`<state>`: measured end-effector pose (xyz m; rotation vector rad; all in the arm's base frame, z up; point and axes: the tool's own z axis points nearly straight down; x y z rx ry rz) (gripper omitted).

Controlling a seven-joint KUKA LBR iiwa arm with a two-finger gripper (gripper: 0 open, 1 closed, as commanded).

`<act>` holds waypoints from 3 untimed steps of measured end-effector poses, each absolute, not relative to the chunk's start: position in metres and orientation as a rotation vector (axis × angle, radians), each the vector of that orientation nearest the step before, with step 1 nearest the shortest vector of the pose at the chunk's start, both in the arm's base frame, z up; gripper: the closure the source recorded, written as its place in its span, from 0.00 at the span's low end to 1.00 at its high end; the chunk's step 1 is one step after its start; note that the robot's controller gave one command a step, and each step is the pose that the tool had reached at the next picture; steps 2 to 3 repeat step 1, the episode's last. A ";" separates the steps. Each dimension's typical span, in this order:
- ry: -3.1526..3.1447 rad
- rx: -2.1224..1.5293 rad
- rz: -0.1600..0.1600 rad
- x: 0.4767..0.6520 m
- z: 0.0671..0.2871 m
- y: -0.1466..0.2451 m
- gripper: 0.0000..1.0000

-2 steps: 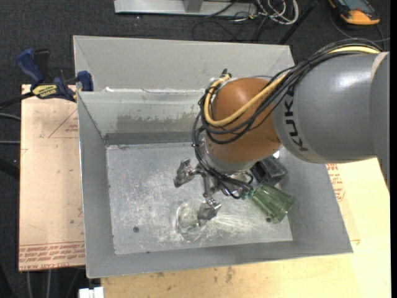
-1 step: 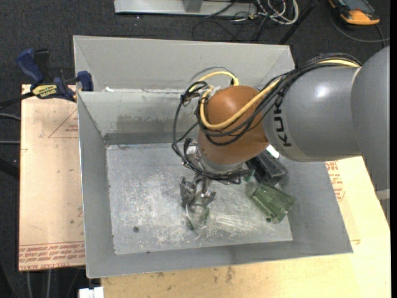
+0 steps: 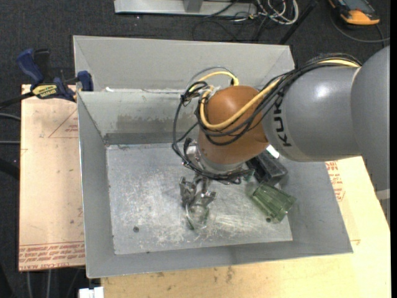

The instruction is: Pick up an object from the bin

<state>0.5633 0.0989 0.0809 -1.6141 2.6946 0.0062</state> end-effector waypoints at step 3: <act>2.655 -1.664 -0.006 0.522 0.252 0.039 1.00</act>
Offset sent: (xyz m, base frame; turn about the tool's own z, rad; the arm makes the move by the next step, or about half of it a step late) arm 0.0000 0.0000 0.0000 0.0000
